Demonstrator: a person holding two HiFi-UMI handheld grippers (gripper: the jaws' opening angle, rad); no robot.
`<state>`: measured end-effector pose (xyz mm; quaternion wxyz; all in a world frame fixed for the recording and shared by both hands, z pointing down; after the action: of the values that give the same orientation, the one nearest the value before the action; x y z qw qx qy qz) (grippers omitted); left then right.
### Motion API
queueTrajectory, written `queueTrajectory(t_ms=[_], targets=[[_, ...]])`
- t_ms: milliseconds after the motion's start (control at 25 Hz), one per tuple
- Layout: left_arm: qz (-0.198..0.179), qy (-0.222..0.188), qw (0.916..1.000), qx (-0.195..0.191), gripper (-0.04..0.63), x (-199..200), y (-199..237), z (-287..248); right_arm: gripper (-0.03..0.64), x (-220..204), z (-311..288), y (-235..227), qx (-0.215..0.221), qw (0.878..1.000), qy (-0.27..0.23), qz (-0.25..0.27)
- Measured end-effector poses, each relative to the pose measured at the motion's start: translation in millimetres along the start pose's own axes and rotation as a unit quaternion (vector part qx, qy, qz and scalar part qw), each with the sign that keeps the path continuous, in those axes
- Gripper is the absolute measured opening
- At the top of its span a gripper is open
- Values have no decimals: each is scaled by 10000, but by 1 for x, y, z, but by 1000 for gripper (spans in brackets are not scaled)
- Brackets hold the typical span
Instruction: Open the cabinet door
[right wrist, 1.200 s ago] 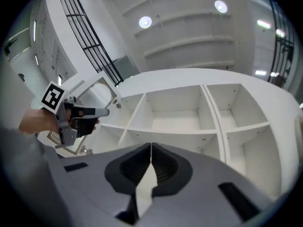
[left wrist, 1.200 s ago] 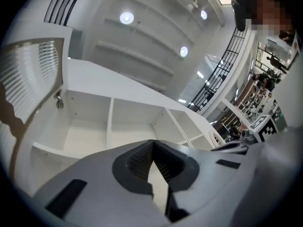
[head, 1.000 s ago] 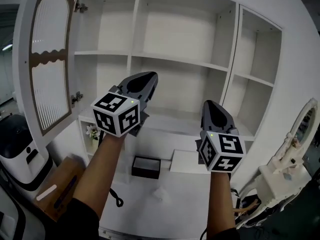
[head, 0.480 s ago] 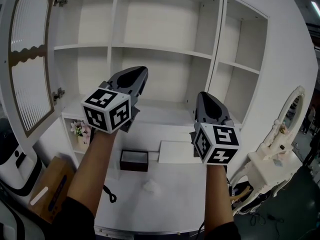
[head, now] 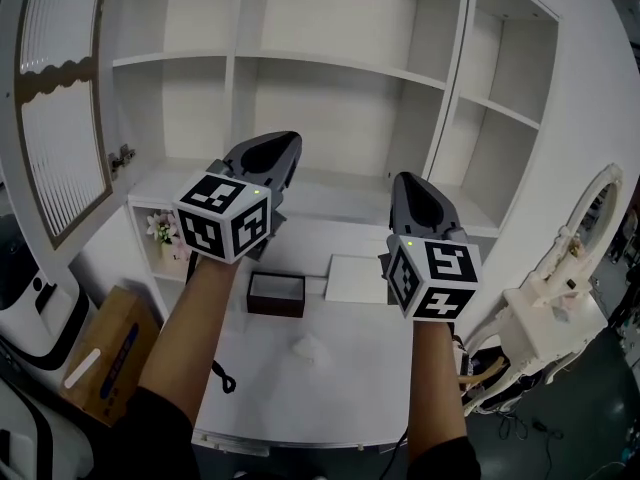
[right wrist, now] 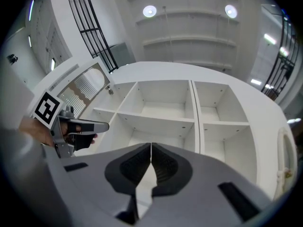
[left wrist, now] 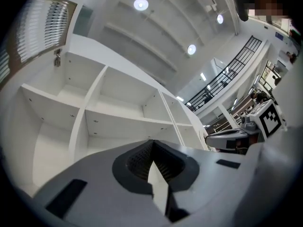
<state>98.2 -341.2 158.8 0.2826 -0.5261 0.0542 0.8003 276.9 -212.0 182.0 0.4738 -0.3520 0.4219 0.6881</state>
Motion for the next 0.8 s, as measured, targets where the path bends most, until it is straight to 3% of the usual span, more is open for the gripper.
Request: queueTrajectory(t_ms=[800], targets=[[214,946,9937,555,9,-105,16,65,21,-98,-8,59,571,9947,702,-495]])
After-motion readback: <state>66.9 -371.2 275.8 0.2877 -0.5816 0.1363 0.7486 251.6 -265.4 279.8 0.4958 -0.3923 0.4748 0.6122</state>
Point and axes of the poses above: the fingertips, and each gripper's own axes: z backward along the fingers, y to its left, x out of its top, the point moved 7 cm from there along z, backward along the fingers, and after that the axes turned 2 degrees about -y, right-handed, at the moved point
